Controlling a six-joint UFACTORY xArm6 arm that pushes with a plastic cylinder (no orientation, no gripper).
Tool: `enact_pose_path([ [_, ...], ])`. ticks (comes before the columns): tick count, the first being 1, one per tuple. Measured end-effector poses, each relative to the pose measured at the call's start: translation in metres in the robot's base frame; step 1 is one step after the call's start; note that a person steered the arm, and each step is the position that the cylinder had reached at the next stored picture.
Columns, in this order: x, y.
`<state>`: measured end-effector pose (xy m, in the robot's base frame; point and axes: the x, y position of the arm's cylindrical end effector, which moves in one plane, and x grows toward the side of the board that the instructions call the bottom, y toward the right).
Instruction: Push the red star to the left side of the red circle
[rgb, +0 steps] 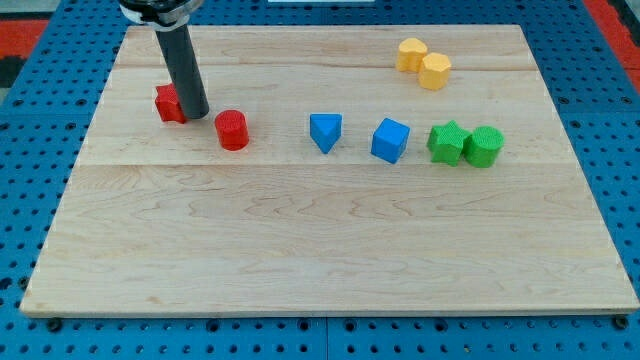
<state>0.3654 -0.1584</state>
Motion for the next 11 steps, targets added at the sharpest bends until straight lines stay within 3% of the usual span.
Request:
enact_pose_path([
  [3,0.048,0.047],
  [4,0.015,-0.002],
  [6,-0.049,0.005],
  [7,-0.053,-0.065],
  [8,-0.014,-0.088],
  [9,-0.003,-0.071],
  [10,-0.070,-0.089],
  [11,-0.045,-0.080],
])
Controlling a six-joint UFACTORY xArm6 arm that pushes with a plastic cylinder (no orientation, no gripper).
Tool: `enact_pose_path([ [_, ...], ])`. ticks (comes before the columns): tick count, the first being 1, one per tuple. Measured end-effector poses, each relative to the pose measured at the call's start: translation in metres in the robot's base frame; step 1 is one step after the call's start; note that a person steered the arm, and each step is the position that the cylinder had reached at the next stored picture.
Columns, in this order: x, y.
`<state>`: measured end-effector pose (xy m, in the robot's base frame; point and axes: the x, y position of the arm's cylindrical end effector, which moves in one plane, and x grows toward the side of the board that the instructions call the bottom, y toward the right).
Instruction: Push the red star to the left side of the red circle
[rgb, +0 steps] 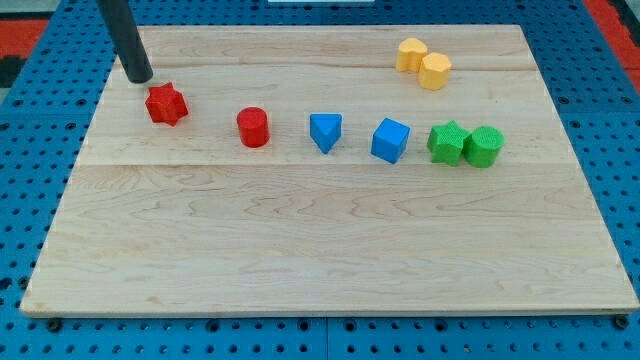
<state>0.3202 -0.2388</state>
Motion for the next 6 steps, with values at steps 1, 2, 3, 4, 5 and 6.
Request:
enact_pose_path([
  [1,0.040,0.021],
  [2,0.009,0.018],
  [3,0.009,0.049],
  [4,0.021,0.068],
  [5,0.040,0.057],
  [6,0.049,0.048],
])
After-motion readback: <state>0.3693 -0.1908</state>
